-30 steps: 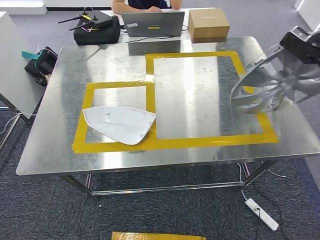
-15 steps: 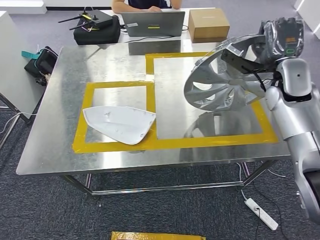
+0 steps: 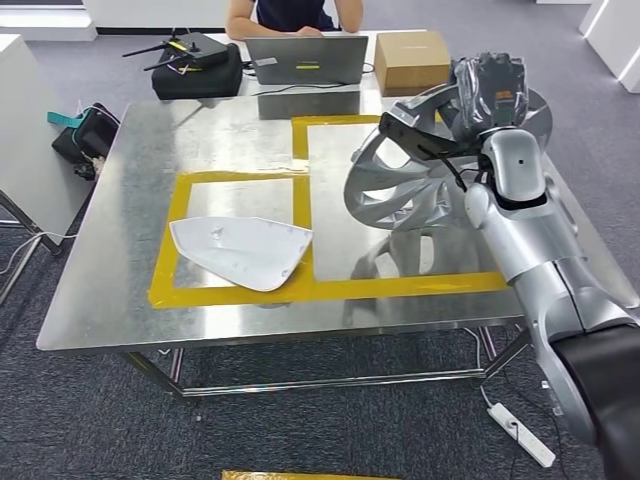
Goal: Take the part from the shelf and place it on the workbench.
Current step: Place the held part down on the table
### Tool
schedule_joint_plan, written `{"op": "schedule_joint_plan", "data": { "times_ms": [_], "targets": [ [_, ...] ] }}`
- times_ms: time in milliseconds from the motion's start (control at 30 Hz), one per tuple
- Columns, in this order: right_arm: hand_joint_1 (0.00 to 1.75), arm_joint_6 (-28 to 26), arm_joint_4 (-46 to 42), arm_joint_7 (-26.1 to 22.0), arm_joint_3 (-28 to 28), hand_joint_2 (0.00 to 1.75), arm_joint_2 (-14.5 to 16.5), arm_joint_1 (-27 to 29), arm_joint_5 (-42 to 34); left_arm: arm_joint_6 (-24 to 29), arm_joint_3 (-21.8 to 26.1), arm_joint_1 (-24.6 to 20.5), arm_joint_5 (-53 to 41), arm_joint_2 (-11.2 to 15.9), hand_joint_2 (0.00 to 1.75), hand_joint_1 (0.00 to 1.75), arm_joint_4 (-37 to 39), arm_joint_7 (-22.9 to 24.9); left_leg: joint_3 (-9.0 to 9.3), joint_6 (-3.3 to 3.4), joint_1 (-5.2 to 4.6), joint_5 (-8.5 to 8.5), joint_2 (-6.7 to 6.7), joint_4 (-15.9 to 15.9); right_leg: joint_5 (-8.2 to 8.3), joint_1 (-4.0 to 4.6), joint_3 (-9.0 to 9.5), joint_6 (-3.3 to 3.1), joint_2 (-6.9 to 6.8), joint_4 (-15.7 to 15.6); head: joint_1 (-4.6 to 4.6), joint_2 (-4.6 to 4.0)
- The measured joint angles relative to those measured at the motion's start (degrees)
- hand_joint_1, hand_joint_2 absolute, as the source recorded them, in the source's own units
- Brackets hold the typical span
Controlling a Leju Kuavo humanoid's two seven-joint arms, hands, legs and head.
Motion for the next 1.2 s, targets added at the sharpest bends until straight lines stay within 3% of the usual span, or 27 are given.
{"op": "schedule_joint_plan", "data": {
  "times_ms": [500,933,1200],
  "targets": [
    [1.75,1.8,2.3,0.9,0.0,1.75,1.8,-1.5,-1.3,-0.1,0.0,-0.1,-0.6,0.1,0.0,0.0,0.0,-1.3,0.03,0.03,0.06,0.03,0.0,0.0,0.1,0.05,0.16,0.13,-0.01,-0.2,0.01,0.0],
    [1.75,11.4,2.6,3.0,0.0,1.75,6.5,-2.5,-4.0,-0.1,1.3,-0.1,-0.6,-0.1,0.0,0.0,0.0,-1.3,0.49,-0.12,0.11,-0.15,0.0,0.0,-0.22,0.11,0.61,-0.34,0.02,-0.3,0.01,-0.01],
    [1.75,14.3,2.6,3.4,1.0,1.75,7.7,-2.8,-4.5,0.0,1.4,0.0,-0.6,-0.3,0.0,0.0,0.0,-1.5,0.92,-0.05,0.18,-0.29,0.0,0.0,-0.29,0.23,1.15,-0.41,0.02,-0.5,0.0,0.0]
  ]
}}
